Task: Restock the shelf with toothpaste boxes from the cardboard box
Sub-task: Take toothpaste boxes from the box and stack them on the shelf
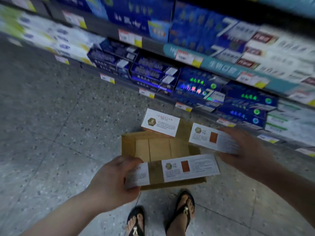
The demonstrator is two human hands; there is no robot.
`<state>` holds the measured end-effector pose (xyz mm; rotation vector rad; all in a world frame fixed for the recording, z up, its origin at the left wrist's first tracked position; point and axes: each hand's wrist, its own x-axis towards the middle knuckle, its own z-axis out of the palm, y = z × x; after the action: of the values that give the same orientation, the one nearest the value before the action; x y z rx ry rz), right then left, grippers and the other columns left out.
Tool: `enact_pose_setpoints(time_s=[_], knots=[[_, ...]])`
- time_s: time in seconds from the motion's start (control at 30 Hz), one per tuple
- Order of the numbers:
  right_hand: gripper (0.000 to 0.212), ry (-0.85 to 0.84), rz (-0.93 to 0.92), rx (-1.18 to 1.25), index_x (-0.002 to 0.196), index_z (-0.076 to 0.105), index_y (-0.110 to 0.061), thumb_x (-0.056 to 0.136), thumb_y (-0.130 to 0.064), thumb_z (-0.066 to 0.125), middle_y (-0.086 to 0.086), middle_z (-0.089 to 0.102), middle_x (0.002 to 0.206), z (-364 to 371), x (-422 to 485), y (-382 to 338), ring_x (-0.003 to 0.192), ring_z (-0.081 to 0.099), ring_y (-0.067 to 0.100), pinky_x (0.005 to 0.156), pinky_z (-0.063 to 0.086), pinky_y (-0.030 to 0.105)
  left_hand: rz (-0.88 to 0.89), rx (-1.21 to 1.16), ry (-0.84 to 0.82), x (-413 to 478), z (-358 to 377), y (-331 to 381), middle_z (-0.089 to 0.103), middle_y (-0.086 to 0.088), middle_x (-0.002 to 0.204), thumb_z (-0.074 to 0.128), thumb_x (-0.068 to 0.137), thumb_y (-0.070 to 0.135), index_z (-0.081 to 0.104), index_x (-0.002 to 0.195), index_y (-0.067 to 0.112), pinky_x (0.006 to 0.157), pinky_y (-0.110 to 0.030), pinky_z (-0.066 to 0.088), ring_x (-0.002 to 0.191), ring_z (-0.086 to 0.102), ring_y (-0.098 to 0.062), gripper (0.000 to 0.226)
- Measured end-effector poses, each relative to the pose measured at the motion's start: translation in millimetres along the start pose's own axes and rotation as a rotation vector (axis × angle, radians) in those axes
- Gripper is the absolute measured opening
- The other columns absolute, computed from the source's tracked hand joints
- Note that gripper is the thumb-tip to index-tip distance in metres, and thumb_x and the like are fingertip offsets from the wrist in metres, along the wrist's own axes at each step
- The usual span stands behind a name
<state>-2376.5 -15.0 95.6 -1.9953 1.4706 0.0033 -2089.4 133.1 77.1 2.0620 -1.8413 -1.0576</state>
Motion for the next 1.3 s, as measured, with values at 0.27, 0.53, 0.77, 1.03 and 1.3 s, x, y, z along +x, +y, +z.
enact_pose_setpoints(time_s=[0.27, 0.53, 0.77, 1.03, 1.3], knots=[[0.052, 0.231, 0.048, 0.076, 0.116, 0.049, -0.034, 0.071, -0.020, 0.072, -0.011, 0.055, 0.101, -192.5, -119.9, -84.6, 0.088, 0.056, 0.009, 0.069, 0.040, 0.016, 0.313, 0.094, 0.115, -60.3, -157.9, 127.2, 0.065, 0.018, 0.092, 0.063, 0.051, 0.039, 0.057, 0.106, 0.033, 0.075, -0.003, 0.040, 0.083, 0.061, 0.000, 0.055], [0.055, 0.476, 0.079, 0.110, 0.121, 0.049, -0.025, 0.071, -0.021, 0.071, -0.005, 0.056, 0.110, -333.6, -273.9, -138.8, 0.100, 0.056, 0.015, 0.081, 0.042, 0.025, 0.599, 0.087, 0.152, -119.4, -266.6, 275.5, 0.053, 0.030, 0.100, 0.051, 0.056, 0.052, 0.048, 0.101, 0.054, 0.081, -0.007, 0.039, 0.099, 0.048, 0.009, 0.045], [0.051, 0.706, 0.082, 0.102, 0.096, 0.049, -0.046, 0.074, -0.006, 0.070, -0.010, 0.060, 0.098, -410.4, -402.4, -130.0, 0.087, 0.058, 0.006, 0.066, 0.045, 0.012, 0.739, 0.045, 0.032, -150.9, -294.5, 389.7, 0.052, 0.022, 0.118, 0.050, 0.057, 0.049, 0.049, 0.127, 0.035, 0.098, -0.023, 0.041, 0.112, 0.047, 0.005, 0.072], [0.046, 0.895, 0.117, 0.096, 0.091, 0.053, -0.049, 0.072, -0.013, 0.075, -0.030, 0.061, 0.096, -483.0, -501.7, -45.4, 0.093, 0.055, -0.009, 0.068, 0.048, 0.012, 0.896, 0.023, -0.004, -158.8, -261.7, 531.5, 0.047, 0.037, 0.110, 0.059, 0.060, 0.043, 0.045, 0.110, 0.054, 0.085, -0.002, 0.037, 0.105, 0.041, 0.021, 0.054], [0.051, 0.913, 0.123, 0.070, 0.085, 0.054, -0.056, 0.068, -0.014, 0.077, -0.016, 0.067, 0.097, -570.5, -577.1, 65.7, 0.093, 0.057, -0.002, 0.073, 0.042, 0.005, 0.917, -0.027, 0.076, -152.1, -182.5, 668.7, 0.054, 0.039, 0.110, 0.064, 0.059, 0.053, 0.050, 0.100, 0.057, 0.091, -0.003, 0.036, 0.106, 0.043, 0.023, 0.044]])
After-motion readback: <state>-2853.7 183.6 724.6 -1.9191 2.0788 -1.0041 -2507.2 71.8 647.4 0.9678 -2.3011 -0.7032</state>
